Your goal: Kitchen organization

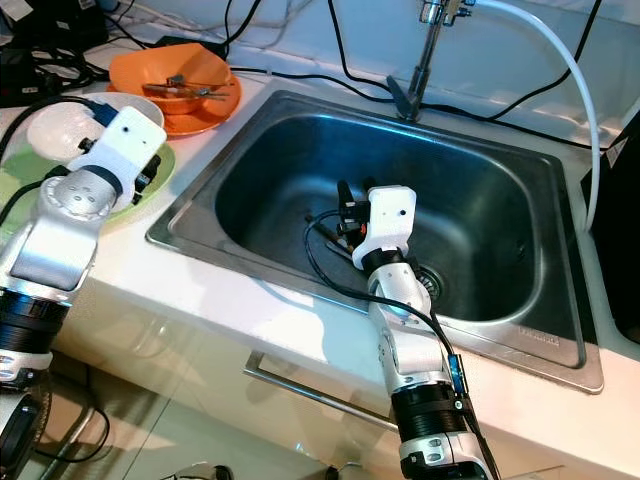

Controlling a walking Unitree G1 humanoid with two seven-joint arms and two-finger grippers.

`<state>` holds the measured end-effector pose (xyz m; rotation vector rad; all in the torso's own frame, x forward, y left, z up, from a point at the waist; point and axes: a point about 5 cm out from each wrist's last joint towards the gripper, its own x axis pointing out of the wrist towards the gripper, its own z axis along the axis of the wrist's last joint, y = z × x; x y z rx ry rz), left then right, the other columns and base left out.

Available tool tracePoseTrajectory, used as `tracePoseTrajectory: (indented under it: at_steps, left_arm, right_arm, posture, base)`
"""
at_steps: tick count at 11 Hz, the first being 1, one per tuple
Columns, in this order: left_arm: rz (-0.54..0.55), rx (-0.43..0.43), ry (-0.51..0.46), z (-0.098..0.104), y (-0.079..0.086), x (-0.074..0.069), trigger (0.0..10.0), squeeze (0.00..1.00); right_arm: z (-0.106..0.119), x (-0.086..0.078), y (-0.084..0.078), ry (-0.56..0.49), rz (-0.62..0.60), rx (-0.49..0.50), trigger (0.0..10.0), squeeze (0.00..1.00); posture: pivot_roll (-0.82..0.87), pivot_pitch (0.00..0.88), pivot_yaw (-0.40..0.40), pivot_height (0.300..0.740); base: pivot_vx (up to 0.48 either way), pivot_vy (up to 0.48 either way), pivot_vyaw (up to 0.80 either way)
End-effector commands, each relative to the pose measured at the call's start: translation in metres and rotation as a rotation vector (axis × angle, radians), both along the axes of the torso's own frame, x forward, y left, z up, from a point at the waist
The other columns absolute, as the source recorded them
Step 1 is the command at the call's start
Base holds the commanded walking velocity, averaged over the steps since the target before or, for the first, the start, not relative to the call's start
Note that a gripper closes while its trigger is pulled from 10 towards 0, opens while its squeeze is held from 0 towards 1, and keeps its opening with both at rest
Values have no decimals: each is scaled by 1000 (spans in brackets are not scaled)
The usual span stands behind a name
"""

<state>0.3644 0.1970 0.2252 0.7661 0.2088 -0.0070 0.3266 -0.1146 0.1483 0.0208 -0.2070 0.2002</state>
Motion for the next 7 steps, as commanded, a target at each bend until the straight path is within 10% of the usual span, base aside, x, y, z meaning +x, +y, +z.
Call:
tracePoseTrajectory:
  at_steps: [1, 7]
  left_arm:
    - [3, 18, 12, -1, 1, 1, 0, 0]
    - [-34, 28, 32, -6, -5, 3, 0, 0]
  right_arm:
    - [-1, 2, -1, 15, -1, 4, 10000, 0]
    - [-3, 2, -1, 25, 4, 2, 10000, 0]
  posture:
    - [34, 86, -41, 740]
    - [33, 88, -41, 740]
  base:
    - [0, 0, 0]
    - [0, 0, 0]
